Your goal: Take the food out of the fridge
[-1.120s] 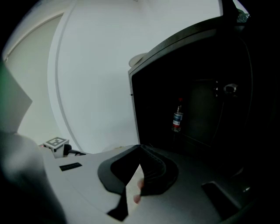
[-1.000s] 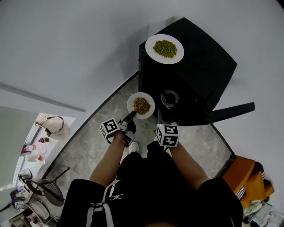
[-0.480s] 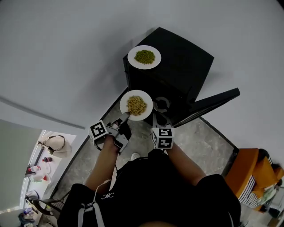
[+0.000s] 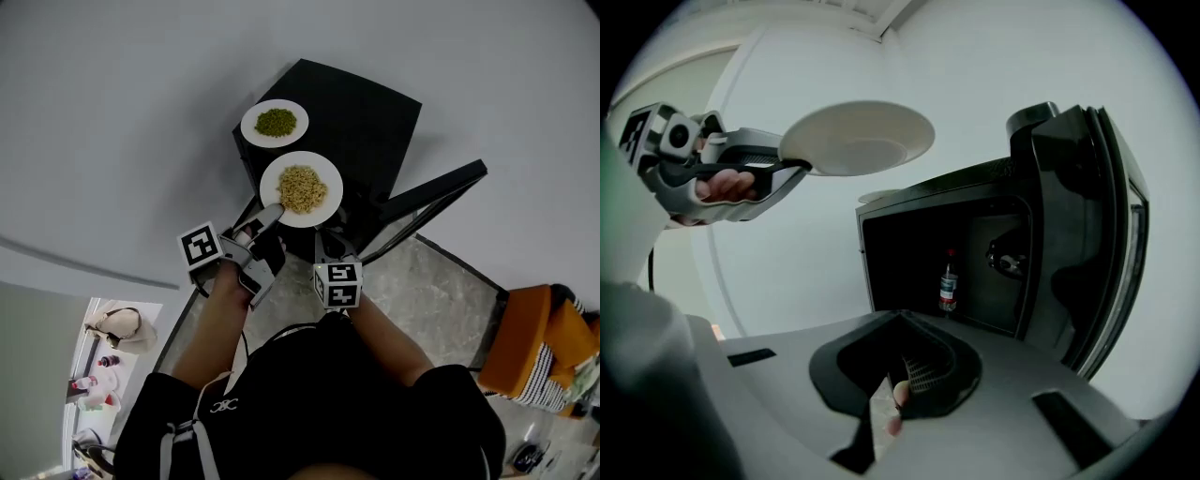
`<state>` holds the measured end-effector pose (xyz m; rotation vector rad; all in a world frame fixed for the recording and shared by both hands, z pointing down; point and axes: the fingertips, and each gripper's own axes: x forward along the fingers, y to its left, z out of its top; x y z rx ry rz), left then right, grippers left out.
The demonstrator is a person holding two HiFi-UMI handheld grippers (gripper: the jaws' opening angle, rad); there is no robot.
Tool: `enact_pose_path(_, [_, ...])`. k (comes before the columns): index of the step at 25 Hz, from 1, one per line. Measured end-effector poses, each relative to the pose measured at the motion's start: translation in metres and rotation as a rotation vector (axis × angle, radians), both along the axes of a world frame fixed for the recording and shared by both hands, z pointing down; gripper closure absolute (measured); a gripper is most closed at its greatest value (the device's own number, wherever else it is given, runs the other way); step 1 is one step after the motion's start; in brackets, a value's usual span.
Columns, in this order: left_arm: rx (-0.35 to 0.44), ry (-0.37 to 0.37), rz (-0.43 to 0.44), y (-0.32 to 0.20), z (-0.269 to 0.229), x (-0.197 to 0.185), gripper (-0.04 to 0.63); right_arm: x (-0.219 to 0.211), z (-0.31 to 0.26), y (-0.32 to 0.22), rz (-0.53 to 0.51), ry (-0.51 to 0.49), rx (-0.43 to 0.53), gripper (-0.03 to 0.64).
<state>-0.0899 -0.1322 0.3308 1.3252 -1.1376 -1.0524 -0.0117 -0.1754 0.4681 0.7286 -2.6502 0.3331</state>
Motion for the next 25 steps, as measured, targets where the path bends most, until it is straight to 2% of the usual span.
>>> enact_pose_path(2, [-0.004,-0.002,0.020,-0.028,-0.001,0.005,0.574,0.004,-0.001,-0.010,0.005,-0.004,0.002,0.627])
enact_pose_path(8, [0.019,-0.008,0.051,-0.027,-0.001,0.005,0.574,0.005,-0.007,0.026,0.020,-0.005,0.054,0.626])
enact_pose_path(14, [0.038,0.020,0.048,-0.039,-0.001,0.006,0.574,0.009,-0.007,0.045,0.021,0.004,0.080,0.626])
enact_pose_path(19, [0.019,0.030,0.046,-0.057,0.000,0.009,0.572,0.014,-0.004,0.044,0.023,0.014,0.079,0.627])
enact_pose_path(23, [-0.040,-0.002,0.021,-0.090,0.006,0.006,0.572,0.015,-0.005,0.016,0.024,0.014,0.068,0.626])
enact_pose_path(25, [-0.054,-0.014,0.022,-0.088,0.007,0.006,0.572,0.015,-0.007,0.016,0.025,0.014,0.072,0.627])
